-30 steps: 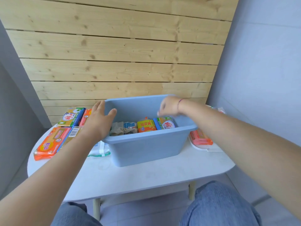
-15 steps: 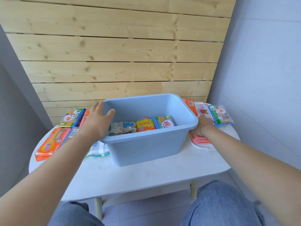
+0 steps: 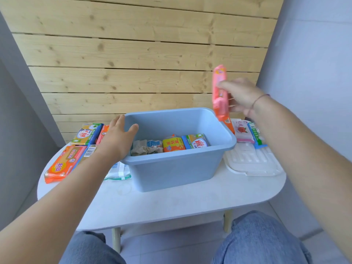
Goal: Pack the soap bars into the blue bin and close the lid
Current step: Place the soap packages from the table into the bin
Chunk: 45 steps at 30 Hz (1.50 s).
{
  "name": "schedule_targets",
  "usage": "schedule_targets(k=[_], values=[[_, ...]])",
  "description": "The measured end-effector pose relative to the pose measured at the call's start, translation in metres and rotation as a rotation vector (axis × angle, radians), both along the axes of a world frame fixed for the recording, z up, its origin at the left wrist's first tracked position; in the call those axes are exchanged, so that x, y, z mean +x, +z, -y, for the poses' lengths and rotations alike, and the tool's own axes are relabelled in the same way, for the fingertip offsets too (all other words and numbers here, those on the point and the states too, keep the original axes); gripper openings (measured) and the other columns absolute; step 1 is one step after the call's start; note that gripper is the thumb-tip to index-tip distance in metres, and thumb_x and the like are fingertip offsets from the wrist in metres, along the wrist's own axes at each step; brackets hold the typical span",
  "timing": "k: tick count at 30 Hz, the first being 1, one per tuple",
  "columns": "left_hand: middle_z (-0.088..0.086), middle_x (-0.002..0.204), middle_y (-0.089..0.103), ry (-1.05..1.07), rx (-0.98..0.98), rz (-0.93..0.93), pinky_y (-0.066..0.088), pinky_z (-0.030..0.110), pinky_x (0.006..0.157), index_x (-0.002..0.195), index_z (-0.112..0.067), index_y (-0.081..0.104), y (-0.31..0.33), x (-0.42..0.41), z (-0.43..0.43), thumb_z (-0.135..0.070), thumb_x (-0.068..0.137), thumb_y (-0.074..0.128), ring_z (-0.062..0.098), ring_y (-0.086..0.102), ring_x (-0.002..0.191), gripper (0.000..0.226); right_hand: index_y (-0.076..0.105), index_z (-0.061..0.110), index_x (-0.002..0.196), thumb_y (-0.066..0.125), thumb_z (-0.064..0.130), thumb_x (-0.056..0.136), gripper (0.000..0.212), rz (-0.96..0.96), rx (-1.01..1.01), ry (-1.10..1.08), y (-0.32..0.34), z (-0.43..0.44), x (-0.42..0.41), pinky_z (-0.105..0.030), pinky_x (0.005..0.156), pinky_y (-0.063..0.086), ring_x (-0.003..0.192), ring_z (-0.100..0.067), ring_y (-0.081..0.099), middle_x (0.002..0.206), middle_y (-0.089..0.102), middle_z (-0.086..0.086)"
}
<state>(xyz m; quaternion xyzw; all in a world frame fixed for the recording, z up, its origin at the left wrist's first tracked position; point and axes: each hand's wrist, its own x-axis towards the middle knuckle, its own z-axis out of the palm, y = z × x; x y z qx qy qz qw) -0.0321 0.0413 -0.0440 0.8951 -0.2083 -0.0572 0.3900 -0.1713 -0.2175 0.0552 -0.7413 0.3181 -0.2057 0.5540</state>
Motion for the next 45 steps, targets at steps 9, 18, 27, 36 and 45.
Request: schedule_targets(k=[9,18,27,36,45], values=[[-0.008,0.160,0.007,-0.014,-0.036,-0.024,0.016,0.034,0.114,0.150,-0.019,0.016,-0.001,0.002,-0.001,-0.027,0.095,0.032,0.018,0.016,0.145,0.058,0.052,0.008,0.079,0.041,0.025,0.099,0.028,-0.439,0.412,0.455,-0.067,-0.147,0.083,-0.036,0.087,0.049,0.063,-0.018,0.054,0.072,0.054,-0.006],[-0.011,0.148,0.039,-0.301,0.058,0.260,0.001,0.037,0.119,0.116,-0.033,0.065,0.009,-0.013,-0.018,-0.036,0.086,0.018,0.008,0.011,0.145,0.055,0.051,0.000,0.108,0.027,-0.012,0.093,0.031,-0.418,0.405,0.682,-0.069,-0.147,0.079,-0.036,0.091,0.047,0.080,-0.024,0.057,0.092,0.056,-0.013],[-0.003,0.133,0.055,-0.348,0.092,0.234,0.017,0.036,0.116,0.104,-0.029,0.070,0.008,-0.016,-0.023,-0.039,0.083,0.017,0.006,0.024,0.139,0.058,0.067,0.001,0.108,0.047,0.004,0.088,0.028,0.059,-0.370,-0.174,-0.034,0.028,0.015,-0.028,0.081,0.053,0.093,-0.027,0.066,0.095,0.067,-0.007],[-0.012,0.131,0.053,-0.337,0.051,0.084,0.018,0.032,0.114,0.108,-0.034,0.067,0.013,-0.017,-0.019,-0.044,0.079,0.025,0.000,0.025,0.133,0.052,0.009,0.032,0.150,0.077,0.028,0.071,0.105,-1.015,-0.515,-0.039,-0.143,0.155,-0.061,-0.038,0.106,0.037,0.135,-0.037,0.034,0.148,0.019,-0.020],[-0.004,0.132,0.047,-0.218,0.088,0.167,0.023,0.041,0.113,0.101,-0.039,0.069,0.008,-0.016,-0.012,-0.021,0.089,0.045,0.005,0.027,0.133,0.032,0.045,0.012,0.127,0.075,0.032,0.072,0.065,-0.789,-0.595,-0.462,-0.174,0.160,-0.052,-0.039,0.088,0.045,0.114,-0.041,0.052,0.118,0.052,-0.027]])
